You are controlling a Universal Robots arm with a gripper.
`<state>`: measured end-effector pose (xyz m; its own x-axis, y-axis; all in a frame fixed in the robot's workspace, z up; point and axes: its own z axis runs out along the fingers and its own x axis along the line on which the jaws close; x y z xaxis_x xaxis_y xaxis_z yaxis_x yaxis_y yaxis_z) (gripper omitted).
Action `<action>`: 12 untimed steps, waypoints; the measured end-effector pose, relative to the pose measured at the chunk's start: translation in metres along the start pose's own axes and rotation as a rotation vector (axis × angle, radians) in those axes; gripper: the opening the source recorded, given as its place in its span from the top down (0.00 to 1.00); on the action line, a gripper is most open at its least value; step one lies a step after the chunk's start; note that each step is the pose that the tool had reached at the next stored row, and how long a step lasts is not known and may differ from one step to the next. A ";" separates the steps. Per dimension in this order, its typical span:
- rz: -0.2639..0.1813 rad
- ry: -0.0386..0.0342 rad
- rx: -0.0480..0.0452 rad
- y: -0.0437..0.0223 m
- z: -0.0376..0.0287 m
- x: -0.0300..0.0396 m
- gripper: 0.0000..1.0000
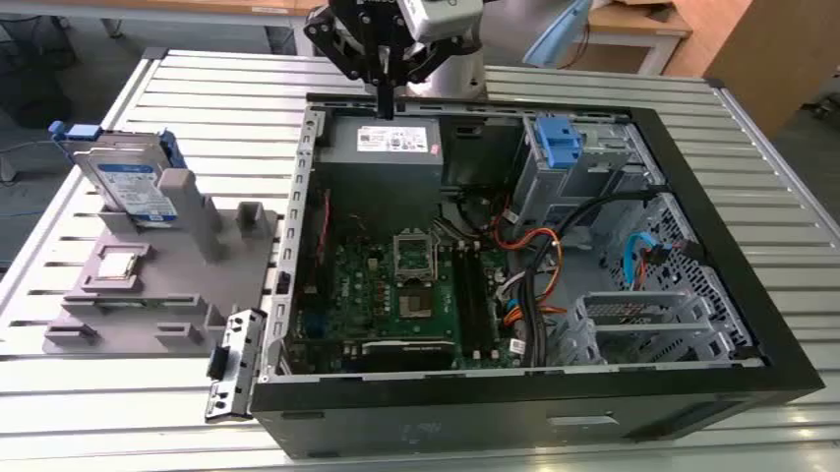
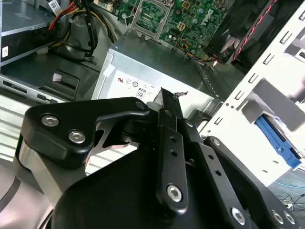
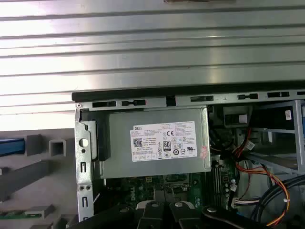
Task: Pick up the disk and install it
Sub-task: 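Reach for the disk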
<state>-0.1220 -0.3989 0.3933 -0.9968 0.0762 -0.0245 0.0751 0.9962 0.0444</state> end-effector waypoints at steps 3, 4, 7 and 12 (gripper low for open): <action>0.000 0.0000 0.0000 0.0000 0.0000 0.0000 0.89; 0.000 0.0000 0.0000 0.0000 0.0000 0.0000 0.89; 0.000 0.0000 -0.0001 0.0000 0.0000 0.0000 0.89; 0.000 0.0000 -0.0001 -0.0001 0.0000 0.0014 0.89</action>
<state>-0.1234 -0.3989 0.3933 -0.9968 0.0763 -0.0244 0.0752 0.9962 0.0444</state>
